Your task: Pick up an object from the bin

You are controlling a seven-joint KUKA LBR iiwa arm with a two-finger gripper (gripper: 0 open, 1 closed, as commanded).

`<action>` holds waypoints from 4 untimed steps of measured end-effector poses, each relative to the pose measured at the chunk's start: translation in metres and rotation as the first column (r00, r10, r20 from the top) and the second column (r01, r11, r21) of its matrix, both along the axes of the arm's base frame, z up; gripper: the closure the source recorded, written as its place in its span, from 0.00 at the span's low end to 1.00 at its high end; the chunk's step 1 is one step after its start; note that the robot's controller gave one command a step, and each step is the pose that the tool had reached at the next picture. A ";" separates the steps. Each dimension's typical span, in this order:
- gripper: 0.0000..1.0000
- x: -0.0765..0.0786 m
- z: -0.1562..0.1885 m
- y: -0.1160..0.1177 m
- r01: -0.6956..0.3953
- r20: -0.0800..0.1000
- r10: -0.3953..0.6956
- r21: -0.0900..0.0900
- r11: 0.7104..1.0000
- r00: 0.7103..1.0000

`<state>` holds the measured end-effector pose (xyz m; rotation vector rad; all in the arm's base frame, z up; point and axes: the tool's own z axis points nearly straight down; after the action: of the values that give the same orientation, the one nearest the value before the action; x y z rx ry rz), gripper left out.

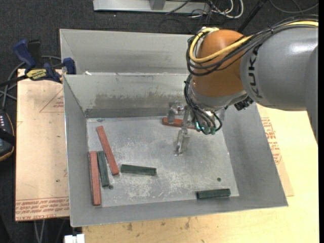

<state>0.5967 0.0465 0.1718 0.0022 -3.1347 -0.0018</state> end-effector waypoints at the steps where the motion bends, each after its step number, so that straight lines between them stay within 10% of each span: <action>1: 0.00 -0.050 -0.077 0.038 -0.093 -0.003 0.093 0.001 0.996 0.996; 2: 0.00 -0.060 -0.103 0.087 -0.154 0.003 0.154 0.002 0.988 0.988; 3: 1.00 -0.059 -0.101 0.084 -0.147 0.006 0.147 0.001 0.989 0.989; 4: 1.00 -0.031 0.027 0.053 -0.400 0.017 0.400 -0.004 0.916 0.916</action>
Offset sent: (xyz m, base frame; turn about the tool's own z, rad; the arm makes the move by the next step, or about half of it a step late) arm -0.0458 0.0353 -0.0723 -0.0899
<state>0.5659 0.0999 0.1991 0.6465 -3.0845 0.0006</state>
